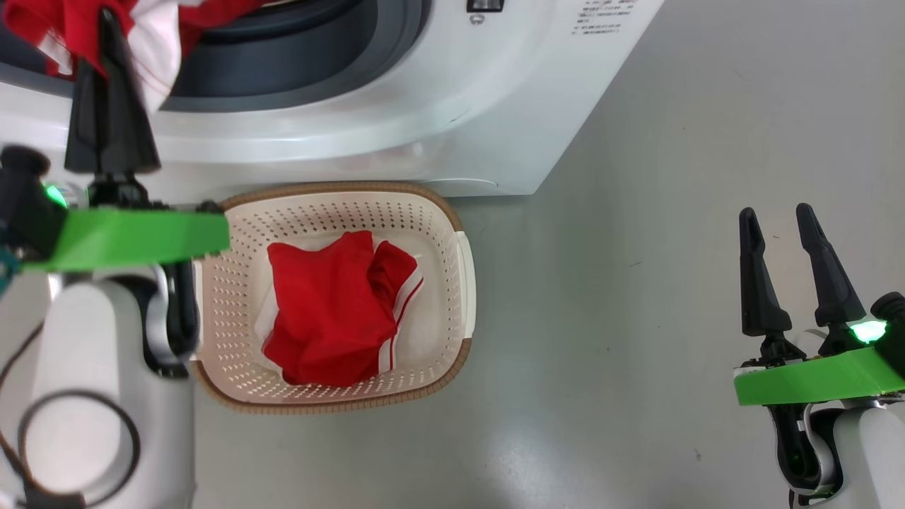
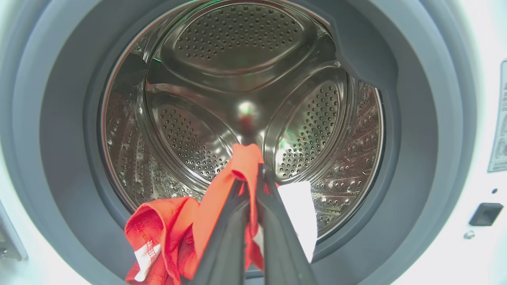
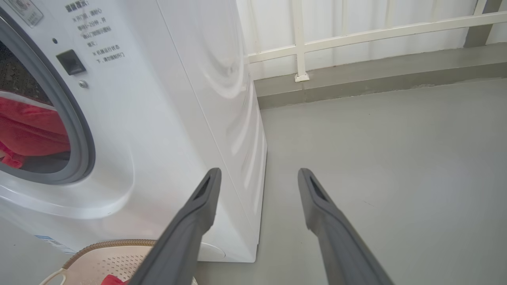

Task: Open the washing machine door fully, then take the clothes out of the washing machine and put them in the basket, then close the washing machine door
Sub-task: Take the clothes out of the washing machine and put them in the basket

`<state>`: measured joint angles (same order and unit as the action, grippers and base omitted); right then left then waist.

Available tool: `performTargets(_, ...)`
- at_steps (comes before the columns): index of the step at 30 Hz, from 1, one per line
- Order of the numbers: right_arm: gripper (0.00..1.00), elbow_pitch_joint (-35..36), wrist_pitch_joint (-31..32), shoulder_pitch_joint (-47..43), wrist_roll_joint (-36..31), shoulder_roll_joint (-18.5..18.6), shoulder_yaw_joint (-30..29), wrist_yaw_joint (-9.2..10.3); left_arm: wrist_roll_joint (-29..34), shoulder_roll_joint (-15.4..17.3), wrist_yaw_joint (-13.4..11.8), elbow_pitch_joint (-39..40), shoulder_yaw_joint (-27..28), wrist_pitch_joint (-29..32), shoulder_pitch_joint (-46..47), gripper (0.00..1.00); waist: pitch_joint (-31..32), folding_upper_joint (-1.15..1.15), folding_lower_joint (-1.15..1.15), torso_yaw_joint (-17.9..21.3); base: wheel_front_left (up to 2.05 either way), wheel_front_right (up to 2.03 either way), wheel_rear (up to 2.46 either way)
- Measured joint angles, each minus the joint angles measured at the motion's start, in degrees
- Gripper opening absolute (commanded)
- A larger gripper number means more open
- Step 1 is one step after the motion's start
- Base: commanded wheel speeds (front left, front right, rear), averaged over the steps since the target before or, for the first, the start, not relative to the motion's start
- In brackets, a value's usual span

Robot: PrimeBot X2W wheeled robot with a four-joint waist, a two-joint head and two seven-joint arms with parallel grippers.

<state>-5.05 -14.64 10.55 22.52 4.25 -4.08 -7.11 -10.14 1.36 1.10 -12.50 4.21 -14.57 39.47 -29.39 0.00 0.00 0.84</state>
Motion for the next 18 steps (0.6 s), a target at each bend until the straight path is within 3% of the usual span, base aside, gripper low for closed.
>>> performTargets(18, 1.00, 0.2, 0.0, 0.0, 0.0, 0.2, -0.2, 0.00, -1.6, 0.1, -5.0, 24.0, -4.7, -0.2, -12.5, 0.00, -0.8, 0.00, 0.00, -0.4, 0.00, 0.00, 0.00)
